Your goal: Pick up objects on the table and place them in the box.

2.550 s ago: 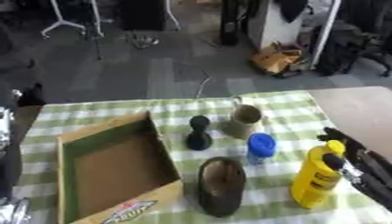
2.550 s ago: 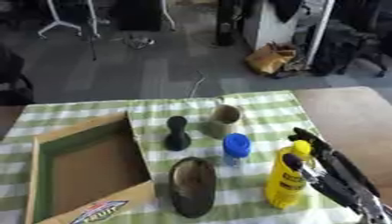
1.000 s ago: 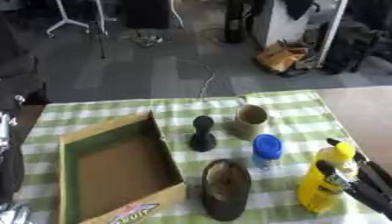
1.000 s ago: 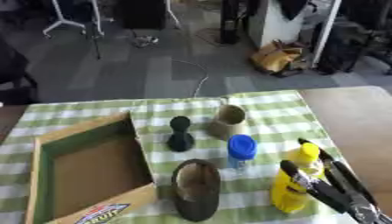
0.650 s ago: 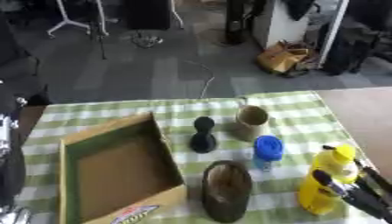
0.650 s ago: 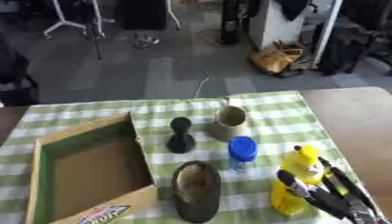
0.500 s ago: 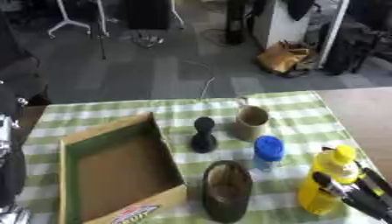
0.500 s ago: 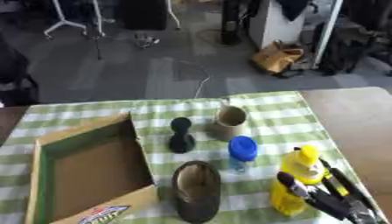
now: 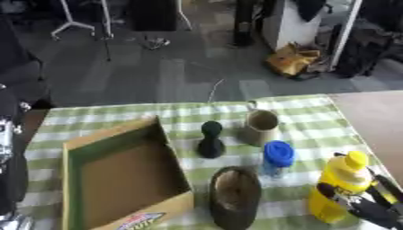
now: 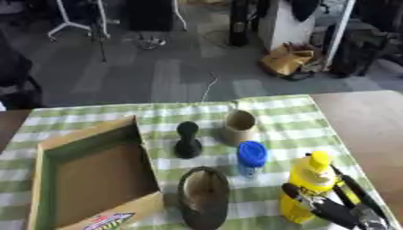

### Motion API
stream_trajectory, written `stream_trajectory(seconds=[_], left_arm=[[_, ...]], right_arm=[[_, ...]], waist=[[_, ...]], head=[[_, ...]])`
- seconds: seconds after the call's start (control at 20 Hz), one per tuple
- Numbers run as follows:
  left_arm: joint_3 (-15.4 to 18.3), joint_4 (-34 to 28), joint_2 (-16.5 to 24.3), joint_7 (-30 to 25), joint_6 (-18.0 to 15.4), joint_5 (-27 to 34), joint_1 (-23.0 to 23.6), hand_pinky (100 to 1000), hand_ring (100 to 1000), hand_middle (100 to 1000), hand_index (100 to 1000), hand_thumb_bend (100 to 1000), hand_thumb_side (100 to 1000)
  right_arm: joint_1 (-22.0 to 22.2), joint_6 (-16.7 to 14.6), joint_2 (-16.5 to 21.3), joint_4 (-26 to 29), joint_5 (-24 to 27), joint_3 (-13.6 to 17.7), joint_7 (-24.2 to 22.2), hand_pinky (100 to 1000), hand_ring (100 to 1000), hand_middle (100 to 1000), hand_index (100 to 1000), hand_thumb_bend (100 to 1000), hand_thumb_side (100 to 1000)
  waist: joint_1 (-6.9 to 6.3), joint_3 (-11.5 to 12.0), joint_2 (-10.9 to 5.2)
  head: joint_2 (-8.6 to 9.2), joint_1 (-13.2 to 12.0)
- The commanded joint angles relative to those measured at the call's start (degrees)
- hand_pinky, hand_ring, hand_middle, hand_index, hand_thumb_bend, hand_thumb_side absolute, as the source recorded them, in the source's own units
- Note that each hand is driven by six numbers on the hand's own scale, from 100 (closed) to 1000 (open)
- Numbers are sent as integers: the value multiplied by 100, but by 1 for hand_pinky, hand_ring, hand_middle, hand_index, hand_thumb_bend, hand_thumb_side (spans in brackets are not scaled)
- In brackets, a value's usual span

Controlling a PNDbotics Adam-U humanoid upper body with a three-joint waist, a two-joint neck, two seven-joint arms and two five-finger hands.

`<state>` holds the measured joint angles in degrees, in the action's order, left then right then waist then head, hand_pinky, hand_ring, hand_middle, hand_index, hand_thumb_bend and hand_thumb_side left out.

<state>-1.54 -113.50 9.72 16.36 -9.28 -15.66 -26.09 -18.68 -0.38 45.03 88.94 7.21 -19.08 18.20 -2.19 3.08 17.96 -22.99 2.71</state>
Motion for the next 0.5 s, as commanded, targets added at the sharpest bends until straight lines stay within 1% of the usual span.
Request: stream_trajectory(seconds=[0.05,0.1,0.25,0.45,0.5], left_arm=[[-12,-109,10,-3,26,11,-102,841,897,817,725,100,1000],[-13,-109,10,-4,29,12,-101,841,897,817,724,100,1000],[-15,-109,15,-8,42,15,-95,841,896,817,724,100,1000],[-15,-109,15,-12,47,13,-93,841,894,817,724,100,1000],[-16,-109,14,-16,49,11,-95,841,894,817,724,100,1000]], right_arm=[[-86,2,101,13,196,96,198,731,630,547,743,655,626],[-86,-5,108,20,238,96,242,689,595,514,718,653,614],[-90,-55,132,58,331,118,406,649,548,470,686,625,588],[-88,-93,158,102,418,137,618,589,478,405,648,507,561],[-88,-93,163,109,441,139,658,580,466,392,641,462,564]], waist=[[9,2,-84],[9,0,-84],[7,-10,-89],[7,-16,-98],[7,-14,-100]], head=[[74,-11],[73,-10],[58,-16],[57,-27],[59,-29]])
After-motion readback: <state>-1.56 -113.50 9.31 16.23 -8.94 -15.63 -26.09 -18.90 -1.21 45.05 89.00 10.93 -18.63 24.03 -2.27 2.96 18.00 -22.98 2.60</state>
